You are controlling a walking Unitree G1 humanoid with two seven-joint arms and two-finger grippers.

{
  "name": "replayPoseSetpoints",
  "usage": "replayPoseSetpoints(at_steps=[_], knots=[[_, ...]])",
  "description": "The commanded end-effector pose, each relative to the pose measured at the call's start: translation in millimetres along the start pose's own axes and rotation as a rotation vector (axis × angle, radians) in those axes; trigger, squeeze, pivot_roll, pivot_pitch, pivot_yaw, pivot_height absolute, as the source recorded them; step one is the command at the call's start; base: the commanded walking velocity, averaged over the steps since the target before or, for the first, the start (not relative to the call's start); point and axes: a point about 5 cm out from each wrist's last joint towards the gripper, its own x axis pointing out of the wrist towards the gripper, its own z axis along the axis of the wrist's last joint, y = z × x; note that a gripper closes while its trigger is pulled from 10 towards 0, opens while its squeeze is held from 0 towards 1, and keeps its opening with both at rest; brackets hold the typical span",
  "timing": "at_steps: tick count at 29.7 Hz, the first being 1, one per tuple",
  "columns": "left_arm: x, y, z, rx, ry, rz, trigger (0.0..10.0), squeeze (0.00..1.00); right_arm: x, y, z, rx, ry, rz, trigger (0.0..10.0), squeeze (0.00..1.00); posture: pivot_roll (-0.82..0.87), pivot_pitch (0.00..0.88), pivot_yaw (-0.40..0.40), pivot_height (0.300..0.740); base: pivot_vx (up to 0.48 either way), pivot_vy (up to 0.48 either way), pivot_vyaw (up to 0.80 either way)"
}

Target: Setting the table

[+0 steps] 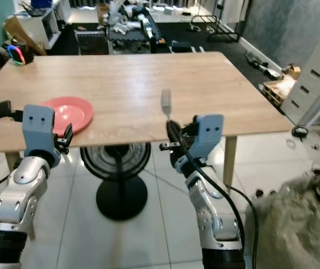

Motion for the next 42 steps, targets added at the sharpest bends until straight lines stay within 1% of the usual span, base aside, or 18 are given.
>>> replayPoseSetpoints(at_steps=[1, 5, 10, 24, 27, 28, 29, 30, 31, 32, 33, 36, 37, 38, 41, 42], knots=[[-1.0, 2.8, -4.4, 0.008, 0.017, 0.011, 10.0, 0.00, 0.6, -3.7, -4.8, 0.002, 0.017, -0.036, 10.0, 0.00, -0.03, 0.000, 0.084, 0.740, 0.480, 0.000, 0.00], [-1.1, 3.1, -4.3, 0.007, 0.016, 0.011, 10.0, 0.00, 1.3, -10.7, -2.3, 0.008, 0.003, -0.087, 10.0, 0.00, -0.03, 0.000, 0.085, 0.740, 0.480, 0.000, 0.00], [-0.9, 3.2, -4.1, 0.008, 0.016, 0.011, 10.0, 0.00, 1.5, -11.7, -1.8, 0.008, 0.000, -0.098, 10.0, 0.00, -0.03, 0.000, 0.086, 0.740, 0.480, 0.000, 0.00], [0.3, 3.7, -3.7, 0.012, 0.016, 0.008, 10.0, 0.00, 2.3, -11.4, -3.8, -0.017, 0.006, -0.097, 10.0, 0.00, -0.02, 0.000, 0.087, 0.740, 0.480, 0.000, 0.00], [0.1, 3.7, -4.3, 0.013, 0.019, 0.007, 10.0, 0.00, 2.2, -11.5, -4.8, -0.028, 0.011, -0.094, 10.0, 0.00, -0.02, 0.000, 0.087, 0.740, 0.375, 0.000, 0.00], [-1.4, 2.0, -4.8, 0.026, 0.017, -0.018, 10.0, 0.00, 1.7, -12.0, -6.0, -0.037, 0.014, -0.093, 10.0, 0.00, -0.02, 0.000, 0.087, 0.740, 0.000, 0.000, 0.00], [-1.4, 2.0, -4.8, 0.026, 0.017, -0.018, 10.0, 0.00, 1.7, -12.0, -6.0, -0.037, 0.014, -0.093, 10.0, 0.00, -0.02, 0.000, 0.087, 0.740, 0.000, 0.000, 0.00], [-3.2, 0.0, -5.2, 0.034, 0.014, -0.042, 10.0, 0.00, 1.3, -12.2, -7.0, -0.046, 0.021, -0.089, 10.0, 0.00, -0.02, 0.000, 0.087, 0.740, 0.000, 0.000, 0.00], [-7.8, -3.2, -6.6, 0.037, 0.013, -0.085, 10.0, 0.00, 0.3, -11.5, -11.0, -0.089, 0.050, -0.069, 10.0, 0.00, -0.02, 0.000, 0.087, 0.740, 0.000, 0.000, 0.00], [-7.8, -3.2, -6.6, 0.037, 0.013, -0.085, 10.0, 0.00, 0.3, -11.5, -11.0, -0.089, 0.050, -0.069, 10.0, 0.00, -0.02, 0.000, 0.087, 0.740, 0.000, 0.000, 0.00], [-10.7, -4.0, -7.7, 0.034, 0.015, -0.104, 10.0, 0.00, -0.7, -10.4, -15.4, -0.127, 0.079, -0.049, 10.0, 0.00, -0.02, 0.000, 0.087, 0.740, 0.000, 0.000, 0.00], [-11.6, -4.0, -8.1, 0.032, 0.017, -0.108, 10.0, 0.00, -1.2, -9.9, -17.2, -0.140, 0.090, -0.042, 10.0, 0.00, -0.02, 0.000, 0.087, 0.740, 0.000, 0.000, 0.00], [-14.2, -1.9, -10.8, 0.036, 0.030, -0.103, 10.0, 0.00, -4.0, -7.1, -27.3, -0.184, 0.157, -0.018, 10.0, 0.00, -0.01, 0.000, 0.078, 0.740, 0.000, 0.000, 0.00], [-14.2, -1.9, -10.8, 0.036, 0.030, -0.103, 10.0, 0.00, -4.0, -7.1, -27.3, -0.184, 0.157, -0.018, 10.0, 0.00, -0.01, 0.000, 0.078, 0.740, 0.000, 0.000, 0.00], [-16.5, 0.5, -14.3, 0.044, 0.048, -0.090, 10.0, 0.00, -8.2, -2.5, -40.5, -0.196, 0.226, 0.006, 10.0, 0.00, 0.00, 0.000, 0.073, 0.740, 0.000, 0.000, 0.00], [-17.7, 0.8, -15.9, 0.049, 0.057, -0.089, 10.0, 0.00, -9.7, -1.5, -44.8, -0.185, 0.244, 0.006, 10.0, 0.00, 0.00, 0.000, 0.072, 0.740, 0.000, 0.000, 0.00]])
